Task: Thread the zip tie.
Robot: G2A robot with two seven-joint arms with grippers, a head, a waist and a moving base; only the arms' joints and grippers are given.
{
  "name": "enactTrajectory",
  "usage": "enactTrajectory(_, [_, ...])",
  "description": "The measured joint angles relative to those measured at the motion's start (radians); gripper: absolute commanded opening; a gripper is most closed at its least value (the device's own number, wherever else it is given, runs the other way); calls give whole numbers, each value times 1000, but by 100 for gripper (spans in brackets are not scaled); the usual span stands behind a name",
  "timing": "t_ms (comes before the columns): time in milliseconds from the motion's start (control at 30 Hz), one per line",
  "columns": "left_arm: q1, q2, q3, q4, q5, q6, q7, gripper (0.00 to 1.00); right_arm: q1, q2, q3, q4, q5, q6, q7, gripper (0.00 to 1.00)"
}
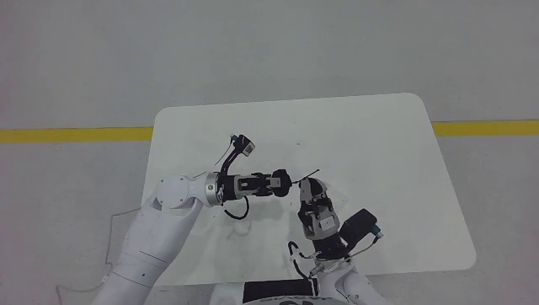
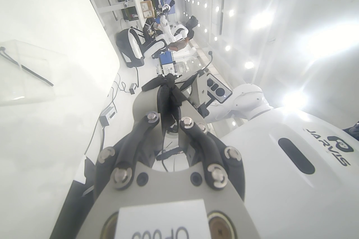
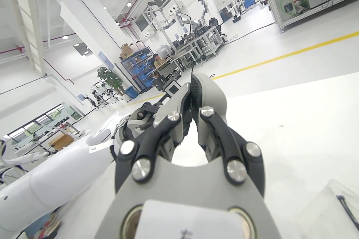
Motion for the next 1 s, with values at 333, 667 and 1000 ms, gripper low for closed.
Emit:
enactTrajectory(333, [0,0,0,0,0,0,0,0,-3,1,4,2,-11,3,17,0])
enactTrajectory(667, [0,0,0,0,0,0,0,0,-5,2,8,7,-13,1,28,0])
enactTrajectory(1000, [0,0,0,0,0,0,0,0,-4,2,9,13,-14,-1,32,0])
